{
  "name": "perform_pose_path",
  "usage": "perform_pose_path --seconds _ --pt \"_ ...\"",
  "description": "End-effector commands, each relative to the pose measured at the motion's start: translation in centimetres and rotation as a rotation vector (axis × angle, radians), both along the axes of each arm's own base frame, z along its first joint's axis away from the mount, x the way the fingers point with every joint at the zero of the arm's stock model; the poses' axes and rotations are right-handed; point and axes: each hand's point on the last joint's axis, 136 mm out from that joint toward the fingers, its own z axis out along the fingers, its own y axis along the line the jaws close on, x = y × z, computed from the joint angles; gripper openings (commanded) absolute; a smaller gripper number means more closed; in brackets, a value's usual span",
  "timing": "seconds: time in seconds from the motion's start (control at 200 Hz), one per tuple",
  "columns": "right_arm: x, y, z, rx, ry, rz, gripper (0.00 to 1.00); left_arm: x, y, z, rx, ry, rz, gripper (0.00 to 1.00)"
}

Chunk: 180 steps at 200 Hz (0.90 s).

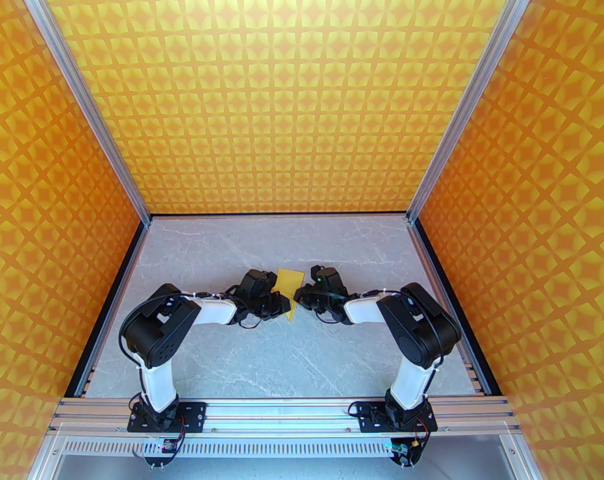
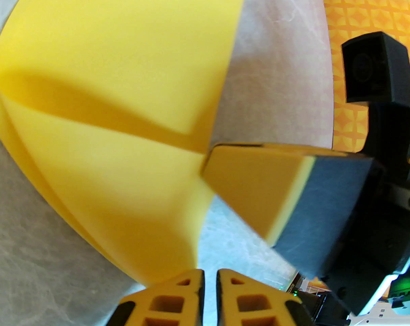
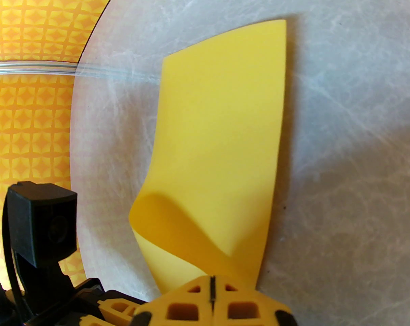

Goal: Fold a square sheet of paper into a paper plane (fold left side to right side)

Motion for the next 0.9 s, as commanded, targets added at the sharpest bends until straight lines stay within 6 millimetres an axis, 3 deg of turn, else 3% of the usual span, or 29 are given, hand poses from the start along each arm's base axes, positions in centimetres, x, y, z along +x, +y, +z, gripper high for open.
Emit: perform_pose_path --seconds 0.0,0.895 --pt "0.5 0.0 -0.2 -0.006 -0.001 0.011 0.0 -0.8 -0.2 -0.7 -0.004 0.007 -0.032 0.16" --pt "0.7 -0.4 -1.2 -0.022 0.018 -0.008 0.0 -1.3 0.0 -1.0 -0.005 0.019 -0.043 0.16"
